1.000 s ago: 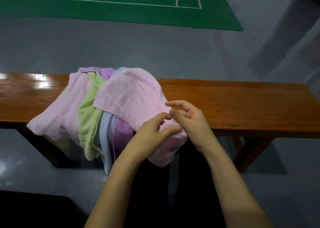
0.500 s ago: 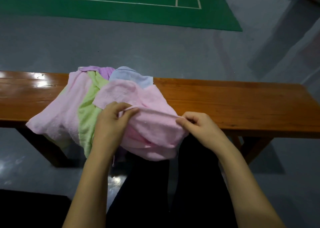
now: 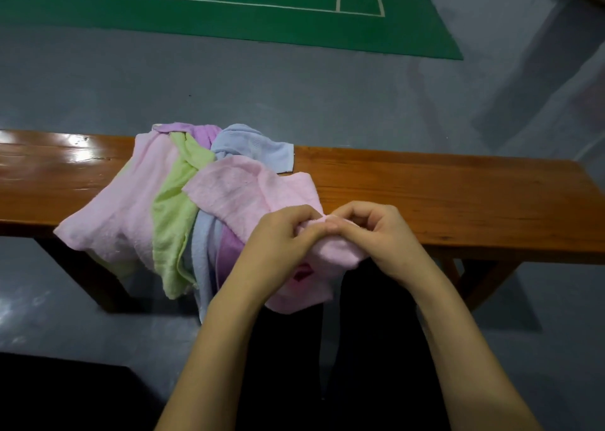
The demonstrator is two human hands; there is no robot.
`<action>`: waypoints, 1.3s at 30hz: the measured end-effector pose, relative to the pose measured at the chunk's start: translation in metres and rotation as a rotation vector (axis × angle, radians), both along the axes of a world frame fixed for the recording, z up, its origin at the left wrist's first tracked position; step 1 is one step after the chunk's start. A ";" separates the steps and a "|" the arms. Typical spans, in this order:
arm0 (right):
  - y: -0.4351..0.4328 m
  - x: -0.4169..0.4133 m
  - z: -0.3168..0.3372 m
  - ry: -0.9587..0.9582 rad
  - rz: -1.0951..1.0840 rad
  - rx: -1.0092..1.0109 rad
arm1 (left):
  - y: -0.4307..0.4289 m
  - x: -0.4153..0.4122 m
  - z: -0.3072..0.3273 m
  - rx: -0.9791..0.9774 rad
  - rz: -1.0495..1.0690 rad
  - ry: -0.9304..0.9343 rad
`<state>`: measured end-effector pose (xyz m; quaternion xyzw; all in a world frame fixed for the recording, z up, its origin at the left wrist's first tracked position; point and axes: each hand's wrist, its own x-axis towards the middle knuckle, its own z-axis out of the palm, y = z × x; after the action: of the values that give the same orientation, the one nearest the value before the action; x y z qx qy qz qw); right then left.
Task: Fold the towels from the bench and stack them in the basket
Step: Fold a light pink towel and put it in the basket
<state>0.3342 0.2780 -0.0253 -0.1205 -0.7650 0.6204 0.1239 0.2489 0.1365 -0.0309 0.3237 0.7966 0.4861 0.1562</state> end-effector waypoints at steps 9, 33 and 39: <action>0.012 -0.003 -0.009 -0.328 -0.024 0.399 | -0.018 -0.010 0.010 0.249 0.145 0.010; 0.005 0.005 0.005 -0.020 -0.104 0.148 | 0.012 0.014 0.004 0.101 0.115 0.033; 0.015 0.007 0.002 -0.144 -0.183 0.476 | -0.008 -0.002 0.010 0.141 0.260 0.064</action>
<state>0.3413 0.2930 -0.0232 -0.2003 -0.8822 0.3990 0.1495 0.2464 0.1284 -0.0209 0.2434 0.8003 0.5462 0.0435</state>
